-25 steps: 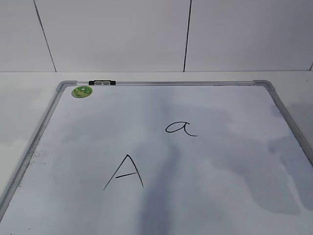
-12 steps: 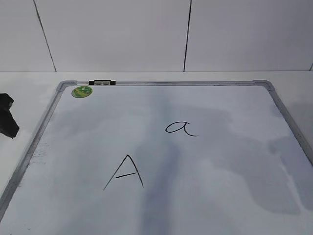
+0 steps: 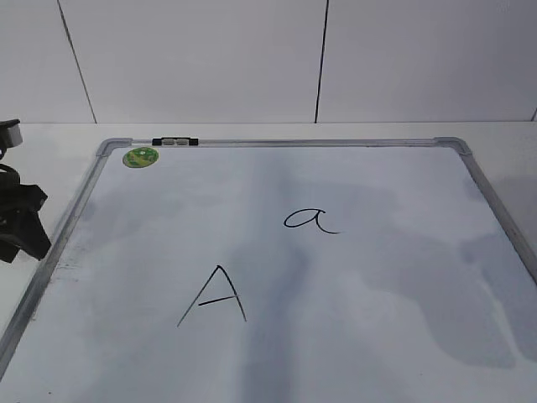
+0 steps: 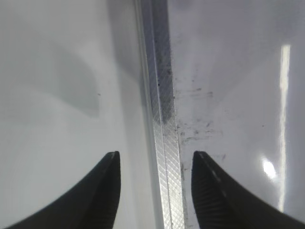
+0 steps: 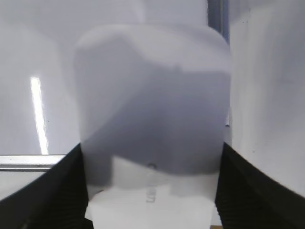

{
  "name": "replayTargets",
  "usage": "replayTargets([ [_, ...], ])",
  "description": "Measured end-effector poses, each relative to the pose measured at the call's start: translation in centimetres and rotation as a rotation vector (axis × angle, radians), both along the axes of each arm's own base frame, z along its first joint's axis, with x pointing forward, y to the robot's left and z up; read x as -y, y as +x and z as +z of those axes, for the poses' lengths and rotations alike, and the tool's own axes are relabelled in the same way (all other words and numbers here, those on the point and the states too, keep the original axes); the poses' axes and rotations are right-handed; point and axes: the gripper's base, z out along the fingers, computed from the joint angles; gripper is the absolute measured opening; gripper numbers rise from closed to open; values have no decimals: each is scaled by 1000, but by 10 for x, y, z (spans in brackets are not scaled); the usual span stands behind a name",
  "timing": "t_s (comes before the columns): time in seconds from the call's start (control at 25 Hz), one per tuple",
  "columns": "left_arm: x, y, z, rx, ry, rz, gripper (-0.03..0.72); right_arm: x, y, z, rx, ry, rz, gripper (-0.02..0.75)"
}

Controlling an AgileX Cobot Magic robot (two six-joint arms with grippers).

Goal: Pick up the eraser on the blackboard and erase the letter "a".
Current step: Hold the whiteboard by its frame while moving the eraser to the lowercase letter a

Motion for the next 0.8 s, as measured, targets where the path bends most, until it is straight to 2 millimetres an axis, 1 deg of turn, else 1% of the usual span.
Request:
replayTargets([
  [0.16, 0, 2, -8, -14, -3, -2, 344, 0, 0, 0, 0, 0, 0, 565],
  [0.36, 0, 5, -12, -11, -3, 5, 300, 0, 0, 0, 0, 0, 0, 566],
  [0.56, 0, 7, -23, -39, -7, 9, 291, 0, 0, 0, 0, 0, 0, 565],
  [0.8, 2, 8, -26, -47, -21, 20, 282, 0, 0, 0, 0, 0, 0, 565],
])
